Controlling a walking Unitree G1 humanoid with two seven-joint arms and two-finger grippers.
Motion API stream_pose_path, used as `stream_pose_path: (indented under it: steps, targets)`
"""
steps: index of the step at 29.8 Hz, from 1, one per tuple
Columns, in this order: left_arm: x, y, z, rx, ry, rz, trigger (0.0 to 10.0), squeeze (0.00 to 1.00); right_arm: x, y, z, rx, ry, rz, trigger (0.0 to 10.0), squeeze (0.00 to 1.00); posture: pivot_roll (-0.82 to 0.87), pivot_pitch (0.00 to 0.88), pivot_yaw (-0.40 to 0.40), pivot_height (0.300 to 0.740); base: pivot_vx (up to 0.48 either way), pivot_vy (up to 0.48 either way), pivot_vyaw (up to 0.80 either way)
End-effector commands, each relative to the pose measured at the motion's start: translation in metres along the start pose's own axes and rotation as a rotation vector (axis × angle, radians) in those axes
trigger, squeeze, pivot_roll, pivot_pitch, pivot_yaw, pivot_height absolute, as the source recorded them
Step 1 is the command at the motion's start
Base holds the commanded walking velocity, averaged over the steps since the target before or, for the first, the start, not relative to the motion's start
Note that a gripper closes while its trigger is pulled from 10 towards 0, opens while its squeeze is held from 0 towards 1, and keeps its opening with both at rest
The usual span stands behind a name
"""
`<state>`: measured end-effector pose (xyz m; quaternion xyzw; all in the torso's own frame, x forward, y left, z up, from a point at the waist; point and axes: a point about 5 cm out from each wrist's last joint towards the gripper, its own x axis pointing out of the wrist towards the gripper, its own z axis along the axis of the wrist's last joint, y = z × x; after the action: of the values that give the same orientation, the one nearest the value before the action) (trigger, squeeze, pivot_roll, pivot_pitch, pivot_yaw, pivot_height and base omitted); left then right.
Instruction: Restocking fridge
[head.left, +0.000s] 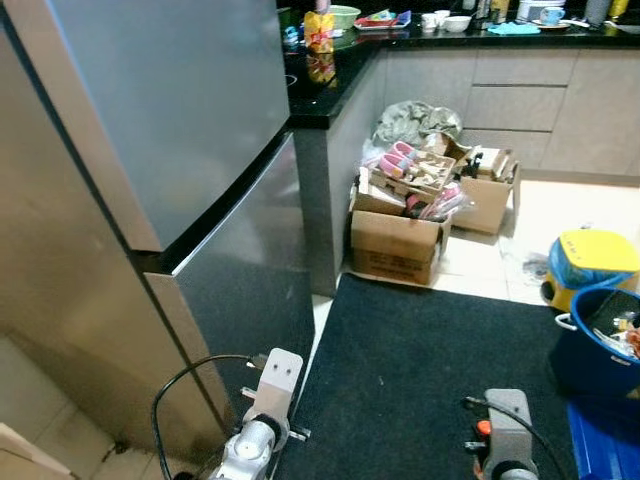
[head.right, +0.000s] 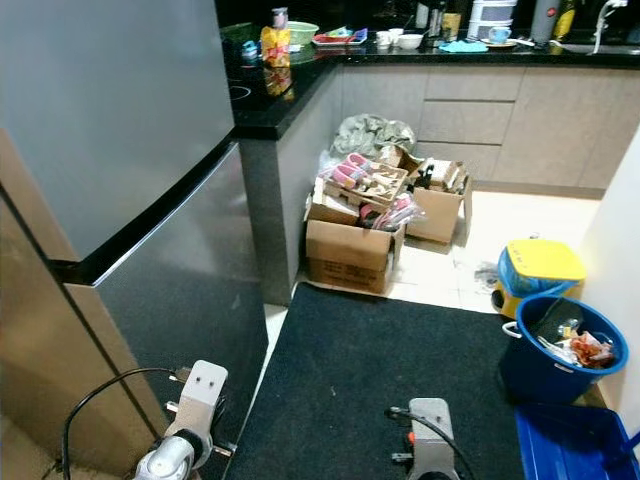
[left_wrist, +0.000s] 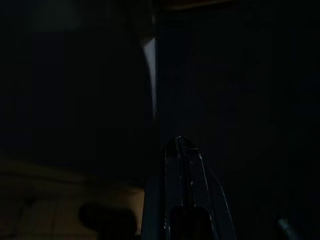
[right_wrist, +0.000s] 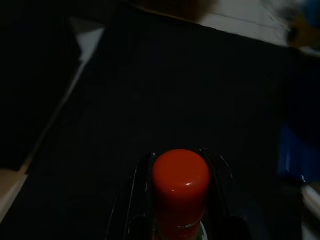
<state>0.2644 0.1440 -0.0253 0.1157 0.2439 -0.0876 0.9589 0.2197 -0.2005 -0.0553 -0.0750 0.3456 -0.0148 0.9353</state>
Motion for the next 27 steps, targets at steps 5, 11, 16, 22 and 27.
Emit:
stream_pose_path:
  steps: [5,11,16,22,27]
  targets:
    - [-0.006,0.026,-0.003,-0.023,-0.036,0.095,10.0,0.00,0.002,0.014,0.009,-0.118,-0.043,0.102,10.0,0.00,-0.03,0.023,-0.007,0.740,0.000,0.000,0.00]
    - [-0.013,0.036,-0.020,-0.018,0.027,0.122,10.0,0.00,0.003,0.026,0.010,-0.207,-0.022,0.185,10.0,0.00,-0.01,0.019,-0.028,0.740,0.000,0.000,0.00]
    - [-0.041,0.059,-0.067,0.057,0.188,0.229,10.0,0.00,0.004,0.030,0.010,-0.231,-0.008,0.200,10.0,0.00,0.00,0.017,-0.036,0.740,0.000,0.000,0.00]
    - [-0.049,0.103,-0.050,0.041,0.071,0.478,10.0,0.00,0.003,0.019,0.007,-0.220,-0.013,0.163,10.0,0.00,0.00,0.019,-0.041,0.740,0.000,0.000,0.00]
    - [-0.041,0.125,-0.024,-0.069,-0.011,0.526,8.0,0.00,0.000,0.013,0.000,-0.219,0.002,0.147,10.0,0.00,-0.02,0.011,-0.025,0.740,0.000,0.000,0.00]
